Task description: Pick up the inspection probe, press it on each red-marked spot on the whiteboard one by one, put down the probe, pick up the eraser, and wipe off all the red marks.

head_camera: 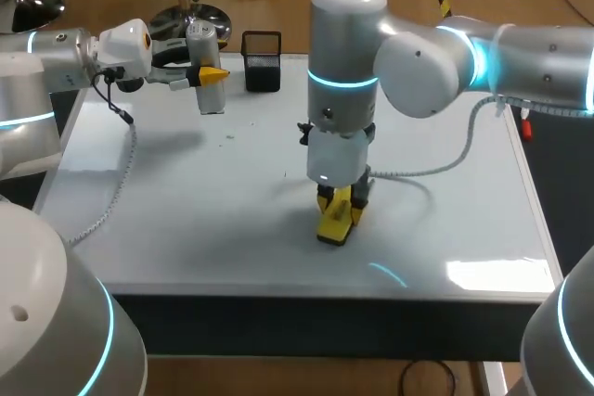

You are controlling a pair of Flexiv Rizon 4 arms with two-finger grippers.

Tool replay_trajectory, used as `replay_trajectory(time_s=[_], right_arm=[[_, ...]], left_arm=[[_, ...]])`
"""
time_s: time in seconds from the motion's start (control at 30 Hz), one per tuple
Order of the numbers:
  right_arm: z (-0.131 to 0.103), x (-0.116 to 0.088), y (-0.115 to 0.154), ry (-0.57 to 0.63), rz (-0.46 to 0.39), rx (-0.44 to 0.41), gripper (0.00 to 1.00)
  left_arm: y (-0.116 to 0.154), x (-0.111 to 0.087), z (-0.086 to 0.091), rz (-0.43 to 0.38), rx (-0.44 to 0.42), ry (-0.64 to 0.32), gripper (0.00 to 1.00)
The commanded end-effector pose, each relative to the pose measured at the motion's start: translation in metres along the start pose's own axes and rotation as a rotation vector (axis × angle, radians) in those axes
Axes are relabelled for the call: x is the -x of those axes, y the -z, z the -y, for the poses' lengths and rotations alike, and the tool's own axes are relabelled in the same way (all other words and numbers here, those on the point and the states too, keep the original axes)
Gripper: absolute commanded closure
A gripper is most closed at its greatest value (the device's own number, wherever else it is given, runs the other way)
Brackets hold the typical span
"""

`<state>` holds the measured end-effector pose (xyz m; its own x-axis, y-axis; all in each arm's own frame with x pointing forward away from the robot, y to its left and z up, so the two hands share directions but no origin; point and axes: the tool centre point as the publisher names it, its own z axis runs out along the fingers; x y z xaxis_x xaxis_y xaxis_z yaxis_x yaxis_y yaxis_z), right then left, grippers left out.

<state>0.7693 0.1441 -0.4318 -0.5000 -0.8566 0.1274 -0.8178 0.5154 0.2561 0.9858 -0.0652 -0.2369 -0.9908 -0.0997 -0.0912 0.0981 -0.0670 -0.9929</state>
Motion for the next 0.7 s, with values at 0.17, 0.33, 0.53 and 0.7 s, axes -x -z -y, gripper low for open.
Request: replay_trajectory(time_s=[0.17,0.33,0.53,0.7], right_arm=[[0.004,-0.022,-0.039,-0.02,0.002,-0.002,1.0],[0.002,-0.025,-0.042,-0.026,0.003,-0.001,1.0],[-0.007,-0.035,-0.02,-0.035,0.062,-0.043,1.0],[-0.021,-0.043,0.027,-0.013,0.089,-0.127,1.0]], left_arm=[[0.0,-0.001,0.001,0.002,0.001,-0.002,1.0],[0.0,-0.001,0.001,0.002,0.001,-0.002,1.0],[0.0,-0.001,0.001,0.002,0.001,-0.002,1.0],[0.0,-0.001,0.001,0.002,0.001,-0.002,1.0]])
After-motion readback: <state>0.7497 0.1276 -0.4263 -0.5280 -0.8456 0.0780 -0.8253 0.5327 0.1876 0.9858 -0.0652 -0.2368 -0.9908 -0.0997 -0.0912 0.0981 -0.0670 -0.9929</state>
